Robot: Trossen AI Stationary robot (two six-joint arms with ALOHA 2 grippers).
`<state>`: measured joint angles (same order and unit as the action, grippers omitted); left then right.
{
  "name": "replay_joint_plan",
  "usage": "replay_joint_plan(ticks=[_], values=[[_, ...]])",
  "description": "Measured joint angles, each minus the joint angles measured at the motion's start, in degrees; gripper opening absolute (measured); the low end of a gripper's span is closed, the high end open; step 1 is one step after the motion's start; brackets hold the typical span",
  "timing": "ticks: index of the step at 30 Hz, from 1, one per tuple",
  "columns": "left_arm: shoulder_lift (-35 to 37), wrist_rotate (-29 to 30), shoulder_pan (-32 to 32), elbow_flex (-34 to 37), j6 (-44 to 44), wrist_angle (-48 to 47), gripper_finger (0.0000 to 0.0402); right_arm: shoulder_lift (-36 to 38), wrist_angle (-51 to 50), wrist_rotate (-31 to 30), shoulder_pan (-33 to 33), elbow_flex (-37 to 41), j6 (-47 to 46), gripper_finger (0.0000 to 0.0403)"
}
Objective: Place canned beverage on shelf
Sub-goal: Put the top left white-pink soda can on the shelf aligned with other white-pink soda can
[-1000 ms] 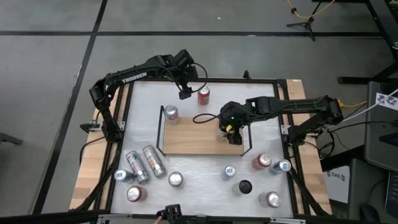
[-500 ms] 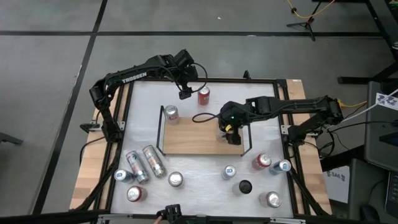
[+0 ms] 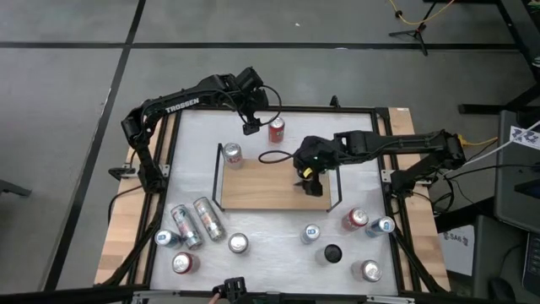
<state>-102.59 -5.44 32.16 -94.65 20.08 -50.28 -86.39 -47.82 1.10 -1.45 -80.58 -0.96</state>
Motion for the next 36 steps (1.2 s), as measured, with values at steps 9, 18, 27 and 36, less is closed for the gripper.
replay_joint_plan(ticks=[9, 18, 27, 36], values=[[0.0, 0.01, 0.0, 0.0, -0.02, 0.0, 0.0319, 0.0, 5.8, 0.0, -0.02, -0.02, -0.42, 0.0379], [0.0, -0.01, 0.02, 0.0, -0.03, 0.0, 0.0319, -1.35, 6.26, 15.98, -1.48, -0.04, -6.9, 0.0379], [0.0, 0.01, 0.0, 0.0, -0.02, -0.02, 0.0319, -2.37, 5.09, 10.95, -8.12, -0.07, -7.81, 0.0379], [0.0, -0.01, 0.02, -0.01, -0.13, -0.02, 0.0319, -2.7, -3.61, 5.34, -9.03, -0.04, -14.26, 0.0379]])
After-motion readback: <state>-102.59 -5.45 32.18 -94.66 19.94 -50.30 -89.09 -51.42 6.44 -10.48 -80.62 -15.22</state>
